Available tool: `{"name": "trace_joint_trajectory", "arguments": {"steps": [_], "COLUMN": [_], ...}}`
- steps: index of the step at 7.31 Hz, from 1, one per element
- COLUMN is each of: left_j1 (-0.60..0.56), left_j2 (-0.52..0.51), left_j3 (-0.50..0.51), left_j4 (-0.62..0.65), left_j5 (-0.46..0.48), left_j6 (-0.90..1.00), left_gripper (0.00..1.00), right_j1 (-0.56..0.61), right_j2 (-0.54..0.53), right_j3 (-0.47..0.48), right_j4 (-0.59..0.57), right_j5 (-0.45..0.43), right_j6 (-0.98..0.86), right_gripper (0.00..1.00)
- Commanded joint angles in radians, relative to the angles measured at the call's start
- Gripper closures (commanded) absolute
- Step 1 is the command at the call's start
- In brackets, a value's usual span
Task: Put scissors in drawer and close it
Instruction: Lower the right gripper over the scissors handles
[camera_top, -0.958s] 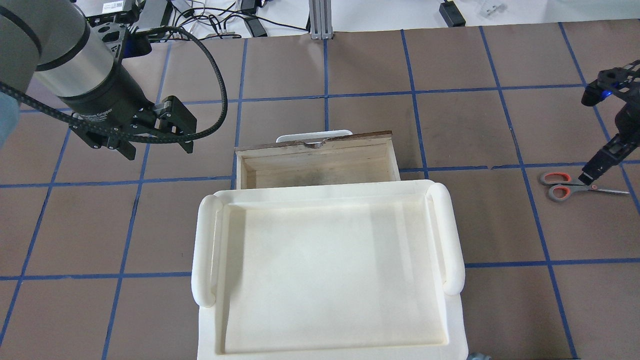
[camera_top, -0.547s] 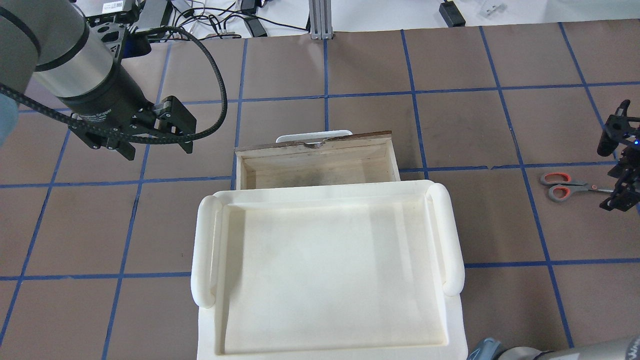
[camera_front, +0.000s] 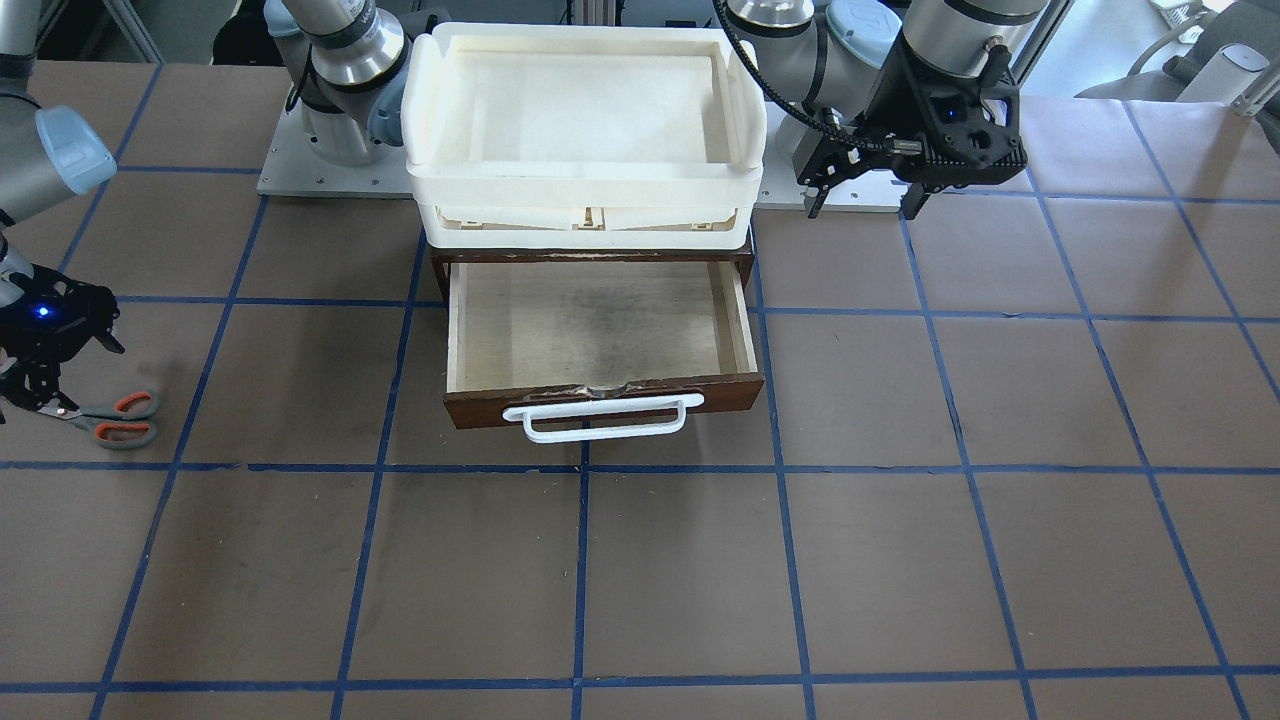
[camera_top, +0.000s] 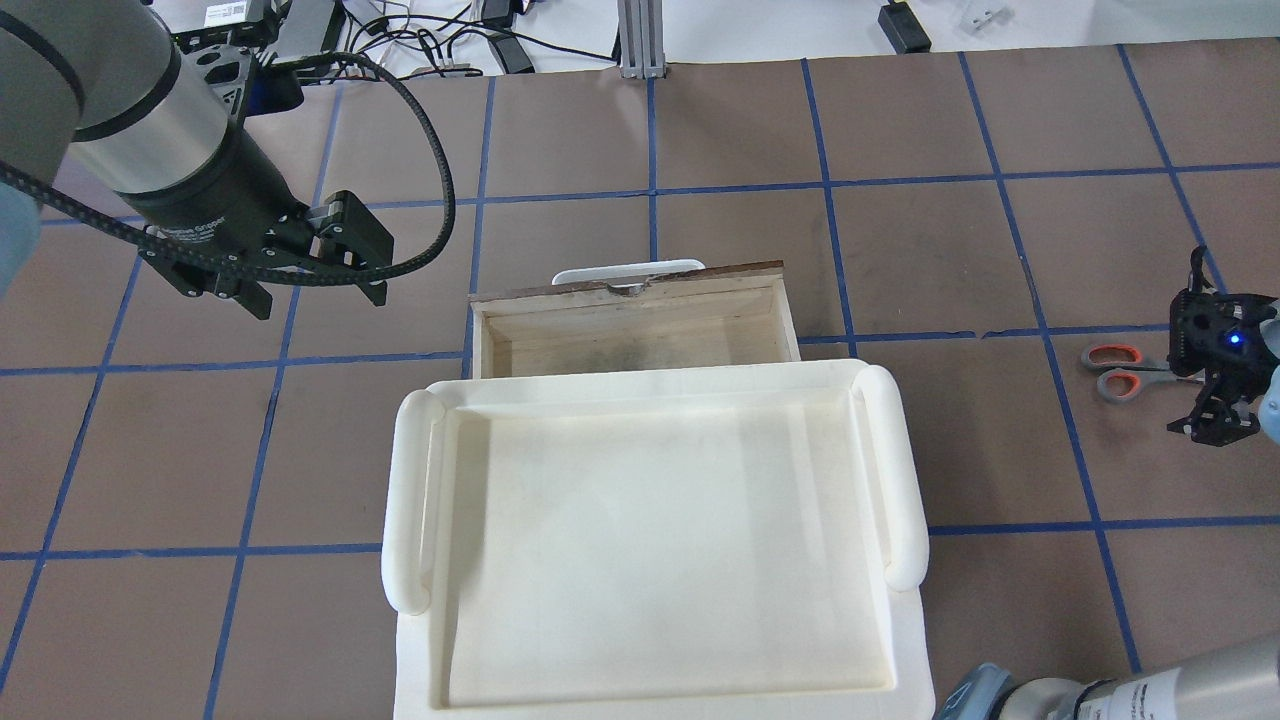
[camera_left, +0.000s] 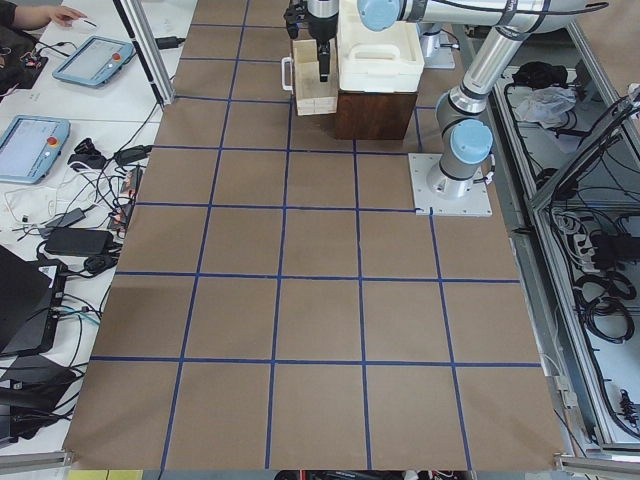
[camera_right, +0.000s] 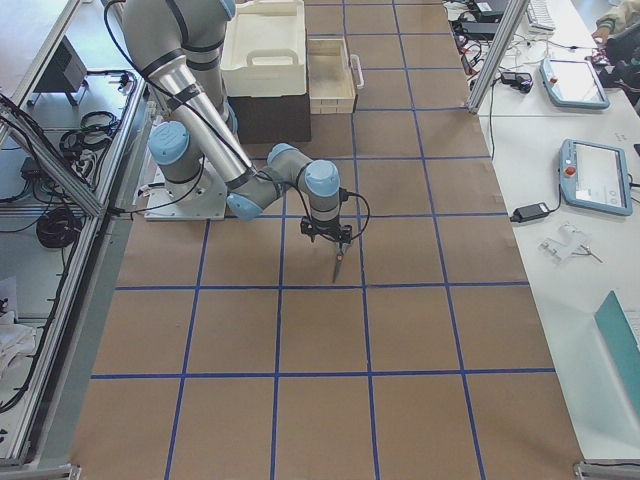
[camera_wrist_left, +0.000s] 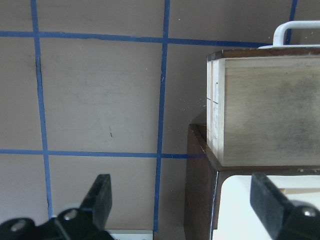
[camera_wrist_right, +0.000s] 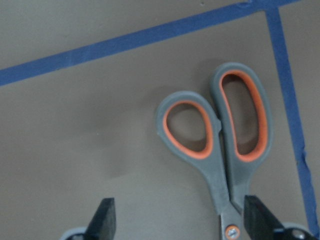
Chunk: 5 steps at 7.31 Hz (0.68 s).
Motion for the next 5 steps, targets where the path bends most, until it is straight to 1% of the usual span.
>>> {"name": "trace_joint_trajectory", "arguments": {"steps": [1, 3, 4, 5], "left_j1": [0.0, 0.0, 0.0, 0.0], "left_j2": [-0.001, -0.001, -0.001, -0.003], "left_j3": [-0.001, -0.001, 0.001, -0.001], "left_j4": [0.0, 0.0, 0.0, 0.002], "left_j5": [-0.006, -0.006, -0.006, -0.006], "left_j6": [0.0, 0.0, 0.0, 0.0], "left_gripper": [0.0, 0.0, 0.0, 0.0], "right_j1": [-0.006, -0.007, -0.007, -0.007], "right_j2": [0.03, 0.101, 0.104, 0.103], "right_j3": [-0.035, -0.071, -0.072, -0.074], "right_j4": [-0.007, -0.011, -0.008, -0.008], "right_j5": [0.048, 0.048, 0.048, 0.047], "right_j6": [-0.083, -0.097, -0.095, -0.095], "right_gripper": [0.15, 0.15, 0.15, 0.22]}}
